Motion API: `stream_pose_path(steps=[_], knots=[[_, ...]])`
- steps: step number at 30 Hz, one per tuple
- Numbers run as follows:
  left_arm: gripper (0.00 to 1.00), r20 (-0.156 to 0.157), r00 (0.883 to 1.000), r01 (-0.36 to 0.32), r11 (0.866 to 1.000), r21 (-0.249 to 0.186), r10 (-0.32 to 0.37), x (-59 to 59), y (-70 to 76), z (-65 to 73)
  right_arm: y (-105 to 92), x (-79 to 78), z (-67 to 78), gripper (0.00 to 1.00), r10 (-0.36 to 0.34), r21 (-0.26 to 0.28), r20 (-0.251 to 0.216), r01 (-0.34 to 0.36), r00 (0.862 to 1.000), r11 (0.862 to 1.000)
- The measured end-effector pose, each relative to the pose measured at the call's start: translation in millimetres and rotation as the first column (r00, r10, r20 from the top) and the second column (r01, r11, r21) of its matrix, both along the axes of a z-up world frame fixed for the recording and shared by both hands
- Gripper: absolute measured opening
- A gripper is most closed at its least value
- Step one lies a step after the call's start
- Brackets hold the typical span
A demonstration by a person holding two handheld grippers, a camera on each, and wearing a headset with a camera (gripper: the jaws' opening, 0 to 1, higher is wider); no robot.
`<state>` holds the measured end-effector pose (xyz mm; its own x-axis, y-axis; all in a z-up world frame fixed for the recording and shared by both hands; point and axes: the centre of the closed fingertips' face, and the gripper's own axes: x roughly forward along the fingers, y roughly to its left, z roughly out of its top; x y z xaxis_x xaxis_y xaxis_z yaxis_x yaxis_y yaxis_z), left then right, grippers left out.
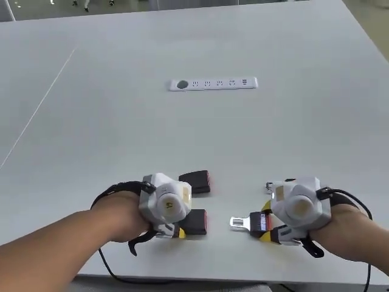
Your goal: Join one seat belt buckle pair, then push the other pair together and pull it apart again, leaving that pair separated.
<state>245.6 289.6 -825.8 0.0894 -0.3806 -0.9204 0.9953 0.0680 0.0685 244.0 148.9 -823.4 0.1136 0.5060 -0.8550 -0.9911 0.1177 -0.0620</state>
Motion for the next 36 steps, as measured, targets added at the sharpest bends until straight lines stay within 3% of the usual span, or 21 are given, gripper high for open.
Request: stream_pose_path(steps=[8, 24, 36], knots=[[0.33, 0.0, 1.0, -0.003, 1.0, 0.003, 0.003, 0.7, 0.5, -1.0, 22.7, 1.8, -0.5, 0.34, 0.016, 0.002, 0.009, -0.016, 1.0, 1.0], [0.33, -0.005, 1.0, 0.001, 1.0, 0.009, -0.001, -0.1, 0.0, -1.3, 45.8, 1.3, -1.3, 0.34, 0.039, 0.01, 0.01, -0.039, 0.999, 0.999], [0.33, -0.013, 1.0, 0.002, 1.0, 0.016, -0.001, -0.7, 0.3, -1.3, 45.4, 2.1, -0.4, 0.34, 0.044, -0.003, 0.019, -0.044, 0.999, 0.999]])
